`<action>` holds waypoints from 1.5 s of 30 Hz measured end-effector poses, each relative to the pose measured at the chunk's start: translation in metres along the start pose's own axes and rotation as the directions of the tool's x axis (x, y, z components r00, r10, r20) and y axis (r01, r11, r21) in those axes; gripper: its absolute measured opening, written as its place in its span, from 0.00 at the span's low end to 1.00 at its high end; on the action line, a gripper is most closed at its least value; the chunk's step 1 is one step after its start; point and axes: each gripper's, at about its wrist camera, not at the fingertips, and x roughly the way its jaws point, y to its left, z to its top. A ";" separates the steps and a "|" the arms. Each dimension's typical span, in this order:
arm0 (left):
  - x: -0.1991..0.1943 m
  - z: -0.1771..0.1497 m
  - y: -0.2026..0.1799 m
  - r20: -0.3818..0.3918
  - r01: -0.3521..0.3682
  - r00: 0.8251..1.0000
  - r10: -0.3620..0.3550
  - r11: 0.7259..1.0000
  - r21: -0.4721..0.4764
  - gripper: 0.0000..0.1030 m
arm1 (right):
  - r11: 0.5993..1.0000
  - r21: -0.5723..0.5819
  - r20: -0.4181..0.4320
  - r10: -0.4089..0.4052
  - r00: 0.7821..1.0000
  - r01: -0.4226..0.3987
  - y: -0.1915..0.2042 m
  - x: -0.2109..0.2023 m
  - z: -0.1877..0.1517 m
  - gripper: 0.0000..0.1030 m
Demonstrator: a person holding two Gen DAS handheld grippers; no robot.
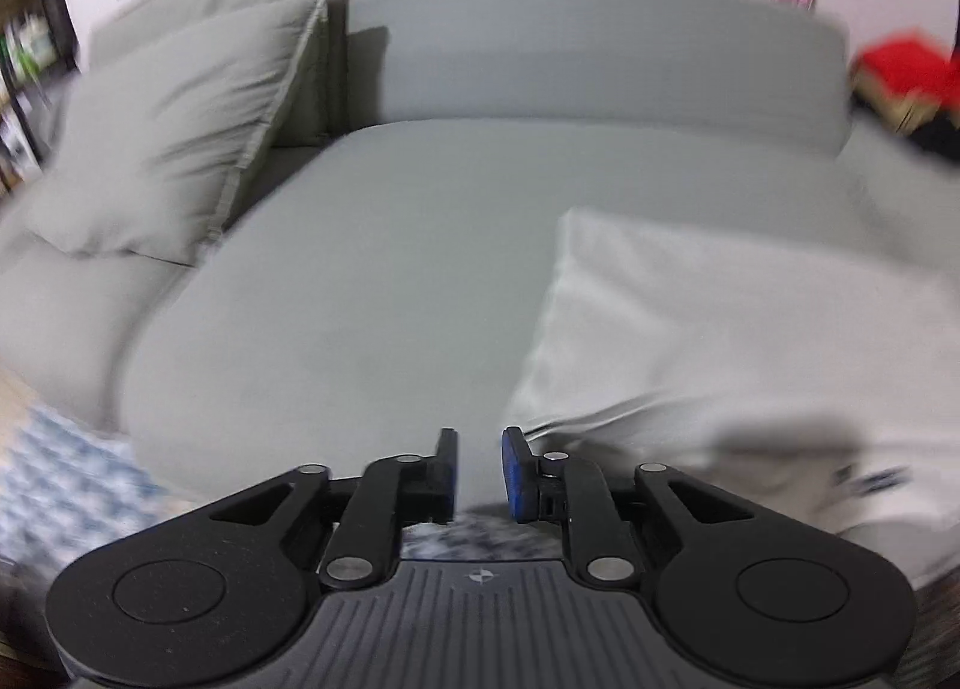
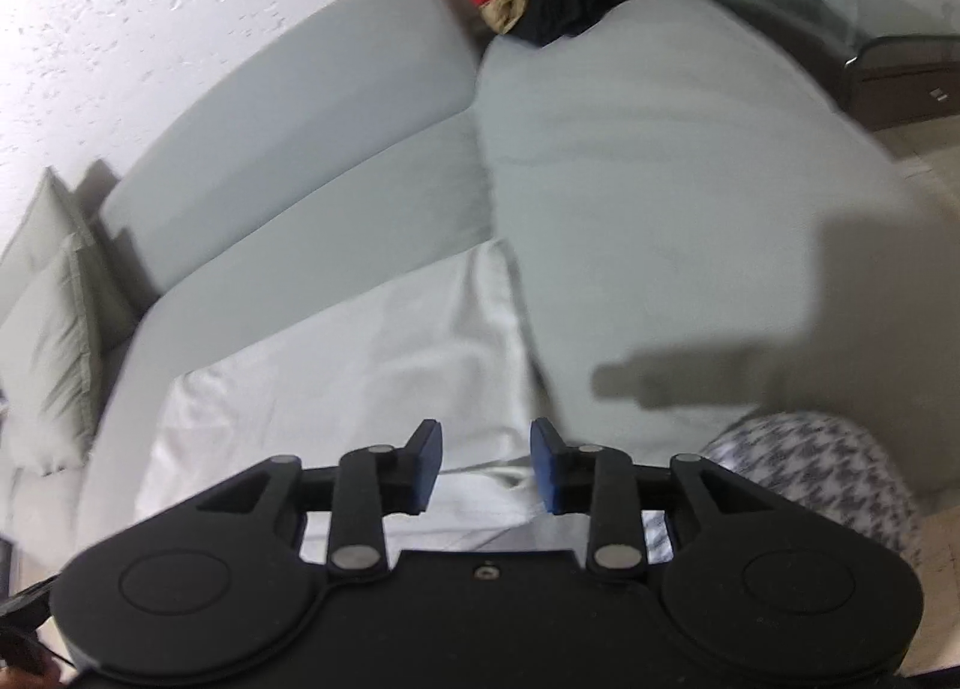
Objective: Fold clothes
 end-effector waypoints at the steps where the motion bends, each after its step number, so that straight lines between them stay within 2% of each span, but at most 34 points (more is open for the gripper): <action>1: 0.004 0.006 -0.006 0.012 0.033 0.999 -0.033 0.999 0.000 0.18 | 1.000 -0.006 -0.033 0.019 0.999 -0.019 0.006 0.010 0.002 0.31; 3: 0.016 0.019 -0.032 0.035 0.059 0.998 -0.061 0.997 0.051 0.19 | 0.998 -0.022 -0.096 0.048 0.994 -0.051 0.022 0.036 0.006 0.31; 6: 0.043 0.034 -0.081 0.027 0.100 0.994 -0.105 0.981 0.165 0.23 | 0.997 -0.021 -0.157 0.064 0.985 -0.068 0.047 0.075 0.013 0.29; 8: 0.062 0.036 -0.111 0.029 0.100 0.993 -0.111 0.957 0.272 0.32 | 0.998 -0.033 -0.162 0.047 0.986 -0.053 0.058 0.092 0.014 0.28; 10: 0.079 0.029 -0.130 -0.007 0.089 0.996 -0.092 0.931 0.355 0.32 | 0.998 -0.058 -0.172 0.008 0.985 -0.018 0.064 0.102 0.010 0.28; 11: 0.087 0.023 -0.134 -0.048 0.094 0.995 -0.082 0.921 0.378 0.24 | 0.998 -0.067 -0.191 0.004 0.982 -0.017 0.063 0.101 0.003 0.27; 13: 0.077 0.004 -0.130 -0.120 0.172 0.984 -0.134 0.896 0.410 0.12 | 0.996 -0.086 -0.232 0.013 0.973 -0.034 0.059 0.097 -0.015 0.25; 14: 0.069 -0.006 -0.126 -0.155 0.218 0.974 -0.167 0.880 0.422 0.12 | 0.995 -0.084 -0.270 0.026 0.962 -0.050 0.056 0.089 -0.024 0.25; 16: 0.042 -0.028 -0.114 -0.199 0.292 0.955 -0.222 0.826 0.482 0.14 | 0.995 -0.063 -0.348 0.053 0.936 -0.080 0.046 0.069 -0.042 0.25; 17: 0.029 -0.038 -0.105 -0.213 0.329 0.943 -0.255 0.808 0.489 0.22 | 0.995 -0.045 -0.375 0.062 0.925 -0.085 0.039 0.058 -0.051 0.25; 18: 0.019 -0.043 -0.098 -0.207 0.337 0.941 -0.269 0.809 0.482 0.29 | 0.995 -0.036 -0.368 0.077 0.927 -0.097 0.033 0.048 -0.055 0.26; 20: 0.003 -0.048 -0.083 -0.170 0.326 0.945 -0.279 0.830 0.452 0.30 | 0.992 -0.016 -0.317 0.111 0.942 -0.122 0.023 0.030 -0.059 0.29; 22: -0.003 -0.037 -0.074 -0.108 0.314 0.949 -0.296 0.874 0.370 0.29 | 0.991 0.012 -0.229 0.133 0.964 -0.134 0.018 0.021 -0.051 0.30; 24: -0.002 -0.020 -0.070 -0.033 0.321 0.945 -0.325 0.909 0.267 0.29 | 0.992 0.002 -0.154 0.123 0.980 -0.124 0.022 0.019 -0.041 0.29; 25: 0.002 -0.012 -0.072 -0.002 0.316 0.946 -0.324 0.921 0.228 0.29 | 0.992 -0.016 -0.129 0.120 0.984 -0.123 0.027 0.021 -0.037 0.29; 28: 0.025 0.005 -0.096 0.038 0.265 0.960 -0.278 0.941 0.212 0.28 | 0.984 -0.102 -0.109 0.138 0.984 -0.149 0.053 0.038 -0.032 0.28; 31: 0.045 0.003 -0.127 0.039 0.214 0.971 -0.234 0.936 0.278 0.29 | 0.969 -0.201 -0.117 0.124 0.985 -0.145 0.077 0.058 -0.037 0.28; 34: 0.047 0.009 -0.115 0.040 0.219 0.970 -0.238 0.938 0.268 0.29 | 0.953 -0.291 -0.141 0.049 0.989 -0.089 0.089 0.069 -0.052 0.28; 37: 0.048 0.018 -0.099 0.042 0.232 0.967 -0.250 0.941 0.246 0.29 | 0.938 -0.332 -0.219 0.025 0.975 -0.099 0.083 0.062 -0.067 0.27; 39: 0.048 0.023 -0.087 0.044 0.240 0.965 -0.257 0.943 0.231 0.29 | 0.948 -0.295 -0.286 0.029 0.958 -0.117 0.070 0.052 -0.064 0.28; 40: 0.049 0.026 -0.082 0.044 0.245 0.964 -0.260 0.944 0.223 0.30 | 0.955 -0.266 -0.292 0.053 0.955 -0.134 0.063 0.048 -0.059 0.28; 41: 0.049 0.029 -0.076 0.045 0.249 0.963 -0.264 0.944 0.216 0.30 | 0.959 -0.242 -0.268 0.078 0.960 -0.145 0.056 0.044 -0.050 0.32; 44: 0.049 0.037 -0.059 0.048 0.261 0.960 -0.275 0.946 0.193 0.30 | 0.974 -0.178 -0.140 0.113 0.984 -0.137 0.039 0.040 -0.016 0.57; 45: 0.050 0.040 -0.054 0.049 0.265 0.959 -0.279 0.946 0.185 0.30 | 0.981 -0.154 -0.091 0.108 0.990 -0.121 0.034 0.042 -0.003 0.58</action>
